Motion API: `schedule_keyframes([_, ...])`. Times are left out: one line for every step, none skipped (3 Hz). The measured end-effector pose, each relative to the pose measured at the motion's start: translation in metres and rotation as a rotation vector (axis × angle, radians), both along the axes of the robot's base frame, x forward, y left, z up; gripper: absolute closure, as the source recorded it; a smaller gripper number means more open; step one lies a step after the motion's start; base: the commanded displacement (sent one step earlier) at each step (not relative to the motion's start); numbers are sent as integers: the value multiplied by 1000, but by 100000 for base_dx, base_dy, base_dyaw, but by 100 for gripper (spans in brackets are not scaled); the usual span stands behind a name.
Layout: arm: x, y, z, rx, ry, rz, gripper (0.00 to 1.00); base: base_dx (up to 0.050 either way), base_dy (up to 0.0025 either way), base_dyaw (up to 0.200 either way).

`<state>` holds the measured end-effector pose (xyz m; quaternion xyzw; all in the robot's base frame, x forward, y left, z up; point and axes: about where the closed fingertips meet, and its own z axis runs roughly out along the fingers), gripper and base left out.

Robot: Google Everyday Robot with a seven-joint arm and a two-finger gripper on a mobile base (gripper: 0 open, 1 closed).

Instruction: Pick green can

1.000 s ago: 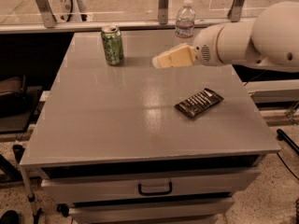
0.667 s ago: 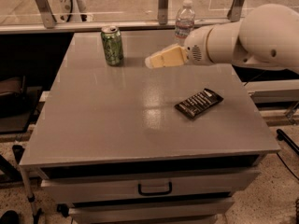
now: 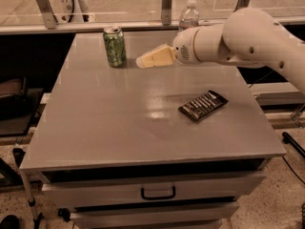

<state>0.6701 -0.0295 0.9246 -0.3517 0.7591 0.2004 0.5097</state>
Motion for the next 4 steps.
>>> schedule_keyframes([17,20,-4,25,-10,34,0,0,0,0])
schedule_keyframes([36,43,-8,50,-14,71,0,0,0,0])
schedule_keyframes([52,67,-18,62,-9,103,0,0,0,0])
schedule_keyframes([63,92,-23,74,-4,147,0,0,0,0])
